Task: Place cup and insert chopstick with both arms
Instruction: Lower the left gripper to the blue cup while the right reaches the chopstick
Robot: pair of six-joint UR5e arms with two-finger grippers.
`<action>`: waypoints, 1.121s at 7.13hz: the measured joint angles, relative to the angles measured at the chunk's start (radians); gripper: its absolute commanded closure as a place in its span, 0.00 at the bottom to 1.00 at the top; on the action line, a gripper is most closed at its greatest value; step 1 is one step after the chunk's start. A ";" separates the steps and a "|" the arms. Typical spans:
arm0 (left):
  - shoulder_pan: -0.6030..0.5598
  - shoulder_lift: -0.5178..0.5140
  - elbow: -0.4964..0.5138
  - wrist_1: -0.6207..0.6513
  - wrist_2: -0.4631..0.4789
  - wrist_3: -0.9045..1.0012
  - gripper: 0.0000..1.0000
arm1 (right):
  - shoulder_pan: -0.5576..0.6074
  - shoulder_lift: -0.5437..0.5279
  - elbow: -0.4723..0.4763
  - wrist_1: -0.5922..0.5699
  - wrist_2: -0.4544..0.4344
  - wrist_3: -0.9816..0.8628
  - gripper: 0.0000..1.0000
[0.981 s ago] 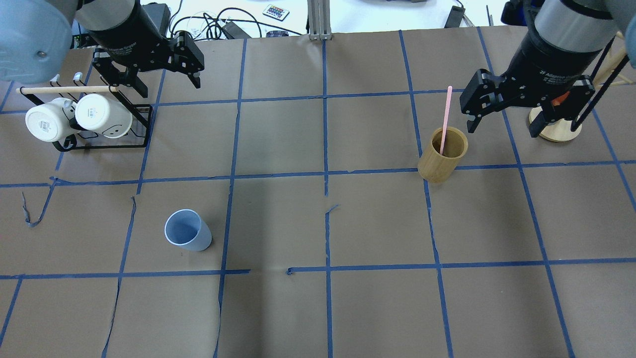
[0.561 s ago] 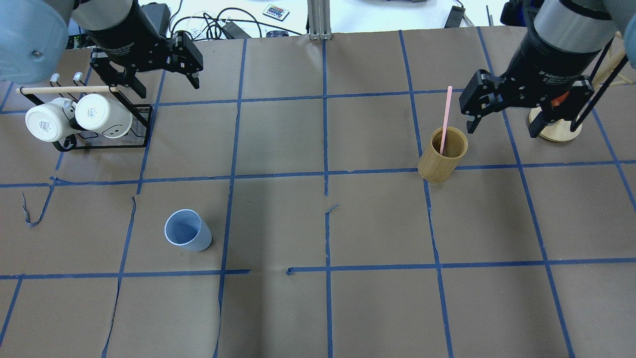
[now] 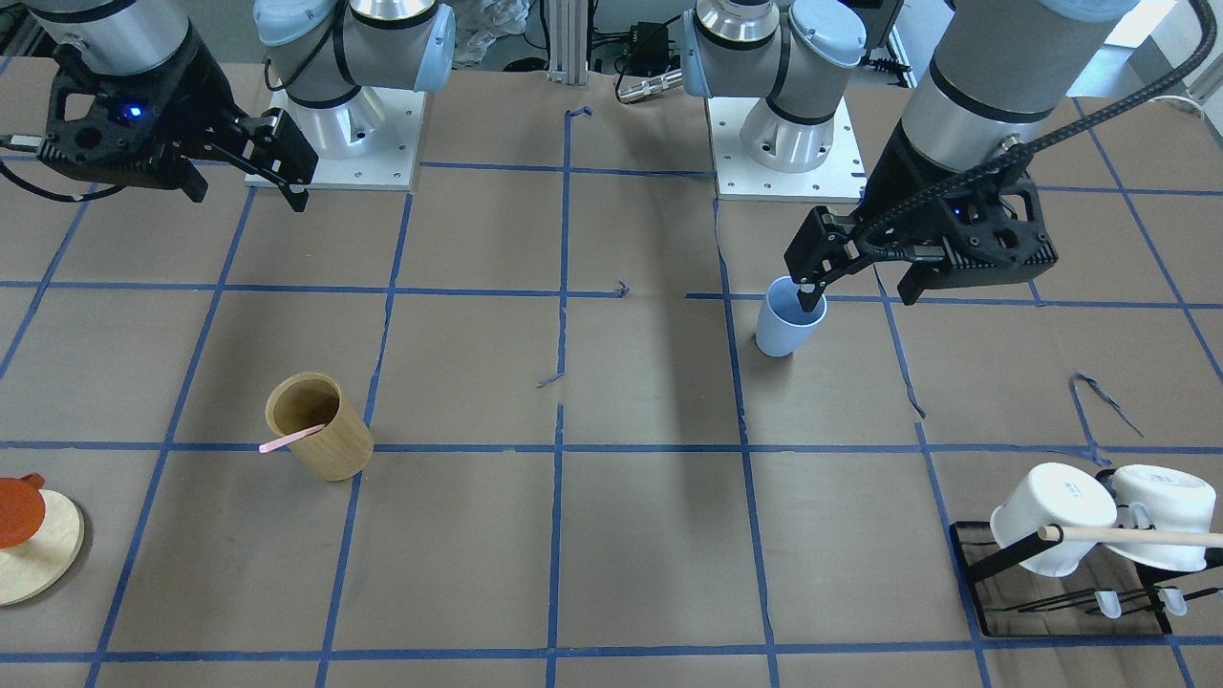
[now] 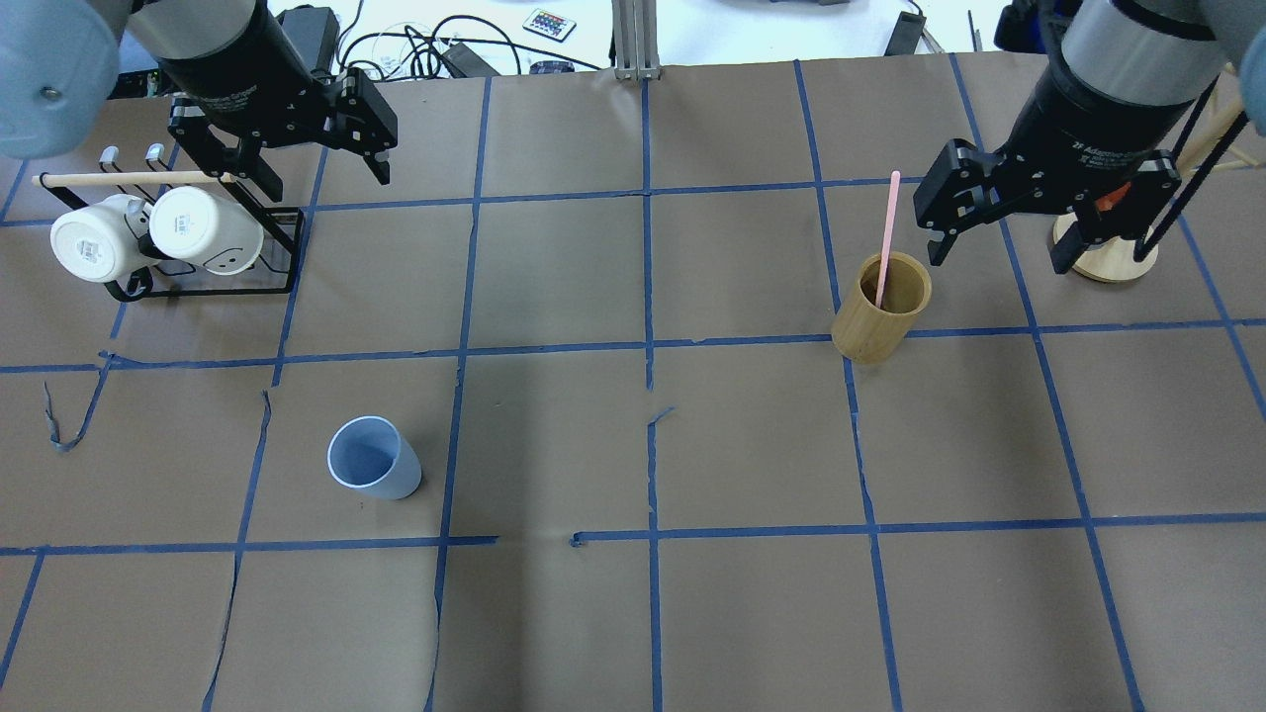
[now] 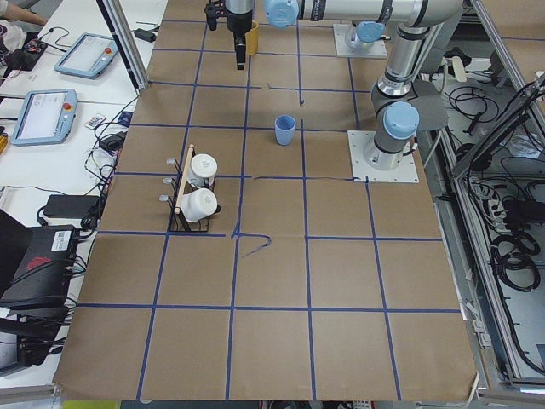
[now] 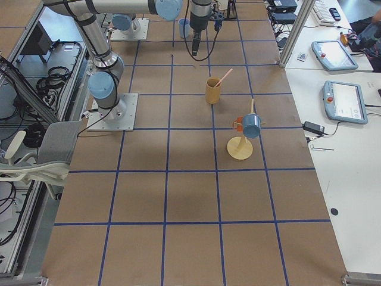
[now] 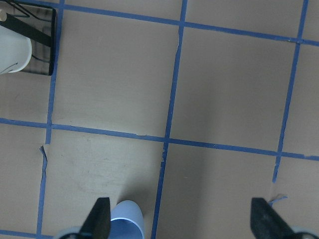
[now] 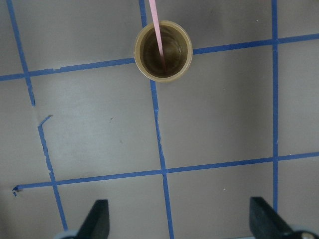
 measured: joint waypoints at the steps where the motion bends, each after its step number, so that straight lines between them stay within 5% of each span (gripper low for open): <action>1: -0.001 0.001 0.002 -0.010 0.003 0.010 0.00 | -0.001 0.000 0.000 0.000 0.001 0.001 0.00; 4: 0.011 0.030 -0.062 -0.058 0.008 0.121 0.03 | 0.000 0.021 0.000 -0.061 0.004 0.008 0.00; 8: 0.077 0.150 -0.381 0.034 0.015 0.287 0.09 | 0.003 0.122 0.070 -0.397 -0.015 0.008 0.00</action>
